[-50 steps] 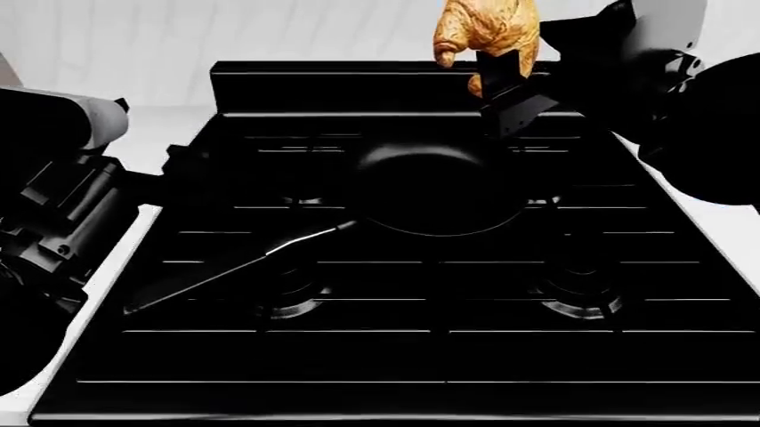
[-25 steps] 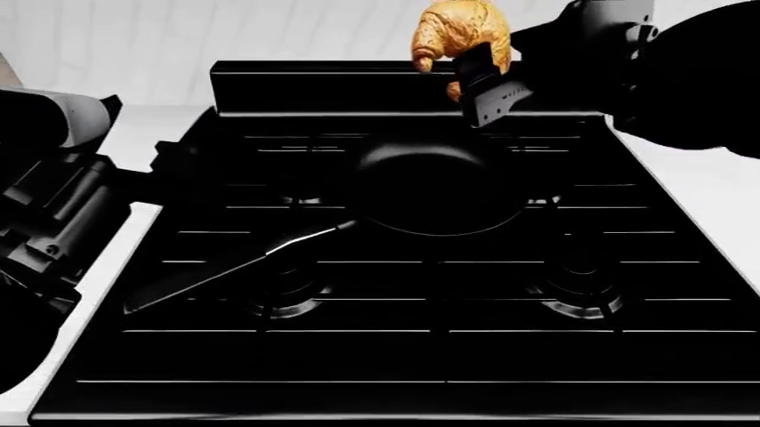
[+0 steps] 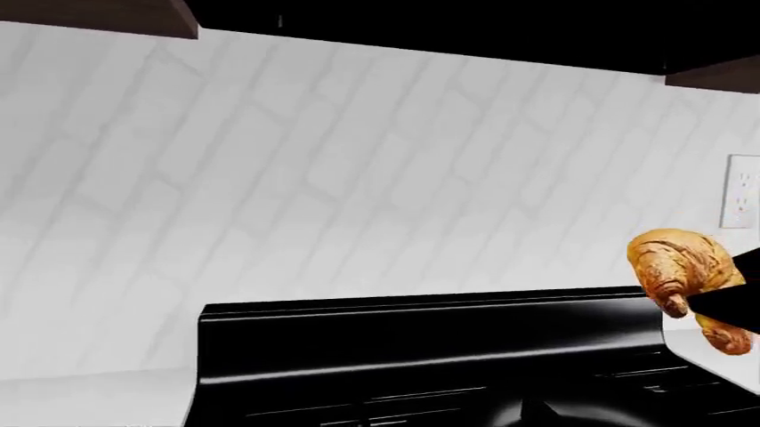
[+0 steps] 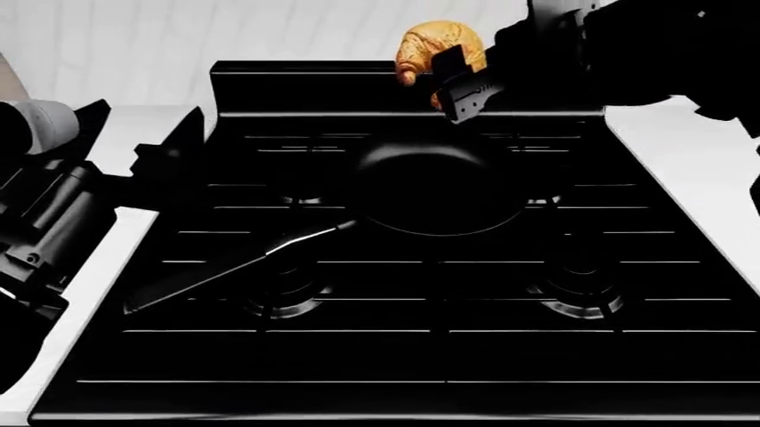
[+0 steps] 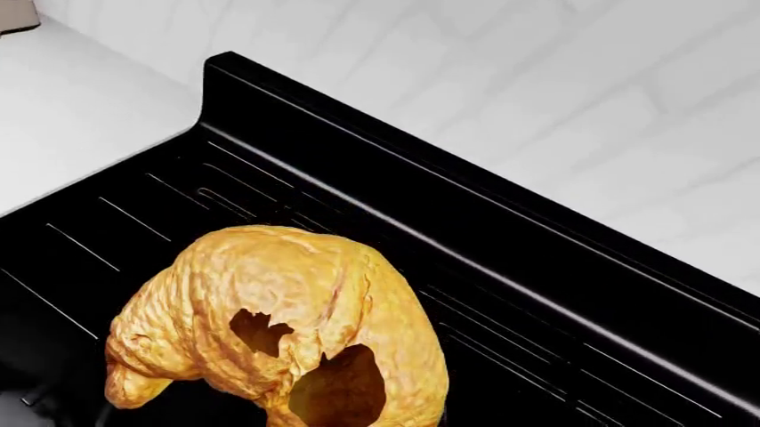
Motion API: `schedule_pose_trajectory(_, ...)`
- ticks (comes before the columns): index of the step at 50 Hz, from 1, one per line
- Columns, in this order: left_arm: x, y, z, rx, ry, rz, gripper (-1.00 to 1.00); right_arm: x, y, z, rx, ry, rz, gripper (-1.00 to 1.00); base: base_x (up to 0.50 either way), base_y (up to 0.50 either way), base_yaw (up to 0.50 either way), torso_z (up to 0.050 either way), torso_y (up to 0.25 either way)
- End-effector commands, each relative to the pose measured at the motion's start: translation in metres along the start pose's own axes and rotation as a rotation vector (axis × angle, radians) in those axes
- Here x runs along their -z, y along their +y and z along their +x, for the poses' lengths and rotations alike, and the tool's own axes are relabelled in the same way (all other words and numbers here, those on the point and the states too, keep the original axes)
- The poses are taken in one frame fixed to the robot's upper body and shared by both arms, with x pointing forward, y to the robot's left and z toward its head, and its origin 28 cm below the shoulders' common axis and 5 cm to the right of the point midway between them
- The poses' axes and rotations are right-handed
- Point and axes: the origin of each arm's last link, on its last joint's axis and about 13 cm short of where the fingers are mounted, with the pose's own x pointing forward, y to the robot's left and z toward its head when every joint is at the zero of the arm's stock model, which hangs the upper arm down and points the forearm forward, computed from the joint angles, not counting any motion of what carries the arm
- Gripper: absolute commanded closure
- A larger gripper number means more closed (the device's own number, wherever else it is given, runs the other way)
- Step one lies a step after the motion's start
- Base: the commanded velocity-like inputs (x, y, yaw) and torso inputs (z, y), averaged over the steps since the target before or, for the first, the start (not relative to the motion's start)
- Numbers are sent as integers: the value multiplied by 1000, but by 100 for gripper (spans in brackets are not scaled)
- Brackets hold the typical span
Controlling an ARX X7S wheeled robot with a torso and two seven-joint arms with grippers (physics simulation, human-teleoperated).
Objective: Pick the croissant and place it on the pan. Then turn on the stove to warm the croissant.
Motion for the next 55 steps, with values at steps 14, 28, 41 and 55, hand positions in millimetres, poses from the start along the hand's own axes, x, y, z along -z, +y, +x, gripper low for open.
schedule_pose_trajectory(14, -3, -1, -5, 6, -11, -4, -100, 6, 1, 17, -54, 131, -43, 100, 0, 0, 0, 0, 0)
schedule_pose_trajectory(28, -1, 0, -5, -6, -9, -2, -100, 12, -2, 27, -53, 179, -70, 100, 0, 0, 0, 0, 0)
schedule_pose_trajectory(41, 0, 2, -7, -21, -4, -1, -100, 20, -3, 38, -63, 204, -73, 100, 0, 0, 0, 0, 0)
schedule_pose_trajectory(55, 0, 3, -8, -35, 1, 8, -100, 36, -3, 51, -82, 247, -75, 100, 0, 0, 0, 0, 0)
